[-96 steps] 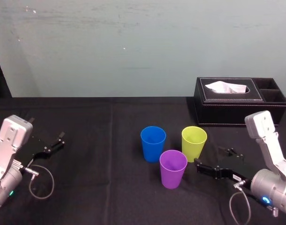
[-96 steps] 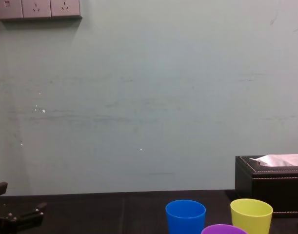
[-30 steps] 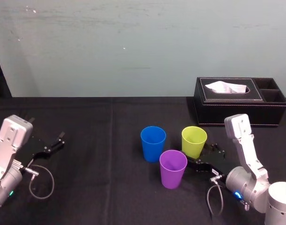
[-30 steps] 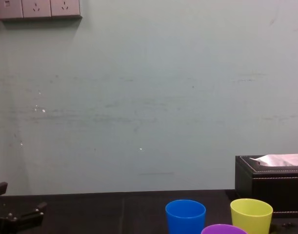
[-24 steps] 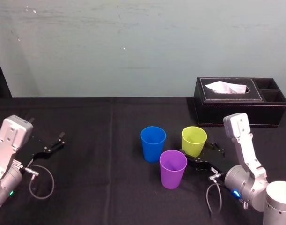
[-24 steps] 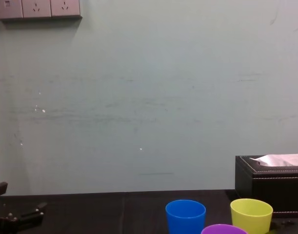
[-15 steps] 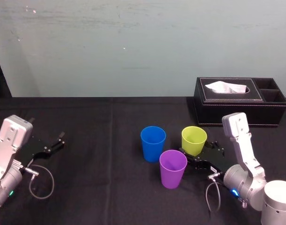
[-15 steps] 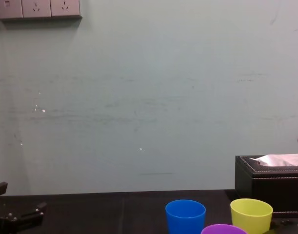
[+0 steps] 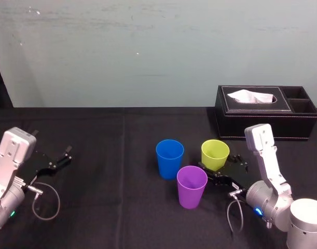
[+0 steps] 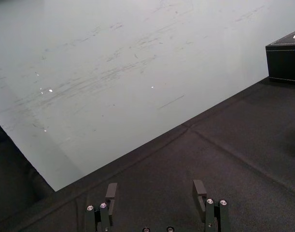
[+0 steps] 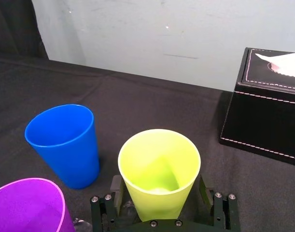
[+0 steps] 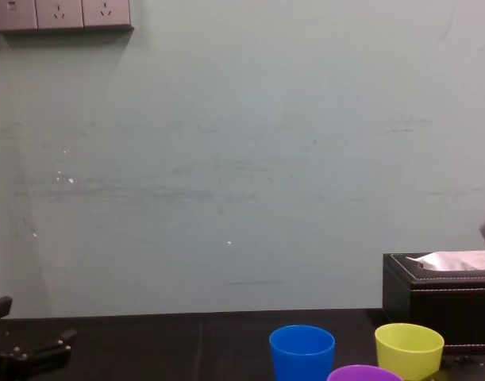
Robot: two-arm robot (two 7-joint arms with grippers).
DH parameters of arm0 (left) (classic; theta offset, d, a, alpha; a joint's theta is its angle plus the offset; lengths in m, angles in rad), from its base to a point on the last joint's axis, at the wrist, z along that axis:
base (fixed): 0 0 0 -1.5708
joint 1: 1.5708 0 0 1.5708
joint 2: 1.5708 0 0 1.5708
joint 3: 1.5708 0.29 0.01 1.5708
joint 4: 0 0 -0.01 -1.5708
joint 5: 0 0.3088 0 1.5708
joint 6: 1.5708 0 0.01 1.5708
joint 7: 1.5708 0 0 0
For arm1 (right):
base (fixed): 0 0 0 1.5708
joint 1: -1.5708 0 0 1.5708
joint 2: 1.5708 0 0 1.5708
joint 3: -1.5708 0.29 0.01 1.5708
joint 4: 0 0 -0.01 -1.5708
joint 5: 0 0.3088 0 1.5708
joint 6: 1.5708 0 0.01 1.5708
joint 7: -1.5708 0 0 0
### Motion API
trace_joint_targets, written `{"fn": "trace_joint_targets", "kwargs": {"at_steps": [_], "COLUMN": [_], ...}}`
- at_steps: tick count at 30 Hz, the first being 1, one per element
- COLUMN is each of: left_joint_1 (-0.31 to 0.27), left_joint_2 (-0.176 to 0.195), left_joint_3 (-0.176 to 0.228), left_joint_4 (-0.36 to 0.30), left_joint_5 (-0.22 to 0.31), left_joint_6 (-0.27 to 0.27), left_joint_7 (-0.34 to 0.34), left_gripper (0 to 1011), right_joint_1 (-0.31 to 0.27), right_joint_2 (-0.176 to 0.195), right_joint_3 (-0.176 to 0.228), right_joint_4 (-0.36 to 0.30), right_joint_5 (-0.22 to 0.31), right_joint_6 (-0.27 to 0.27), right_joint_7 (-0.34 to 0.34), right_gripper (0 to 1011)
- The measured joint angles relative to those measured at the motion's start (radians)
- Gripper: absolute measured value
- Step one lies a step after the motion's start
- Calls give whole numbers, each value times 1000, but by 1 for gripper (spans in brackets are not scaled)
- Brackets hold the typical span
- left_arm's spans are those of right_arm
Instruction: Stack the three plastic cups sequentially using one hand.
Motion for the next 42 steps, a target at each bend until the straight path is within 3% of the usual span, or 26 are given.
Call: {"fn": "trace_joint_targets", "kwargs": {"at_steps": [12,25,37,42], "left_joint_1": [0,0,0,0], "left_joint_2": [0,0,0,0], "left_joint_3": [0,0,0,0], "left_joint_4": [0,0,0,0], "left_joint_5": [0,0,0,0], "left_joint_6": [0,0,0,0], "left_joint_7": [0,0,0,0], "left_gripper": [1000,1000,1000,1000], "right_joint_1": [-1,-2,-3,-12], "right_joint_2": [1,2,3,15], "right_joint_3": [0,-1,-2,0], "right_joint_4": [-2,-3,-6,-41], "right_joint_5": [0,1,1,-9], "right_joint_6": [2,4,4,1], "right_joint_7": [1,1,2,11], "right_gripper": [998,721,706,707]}}
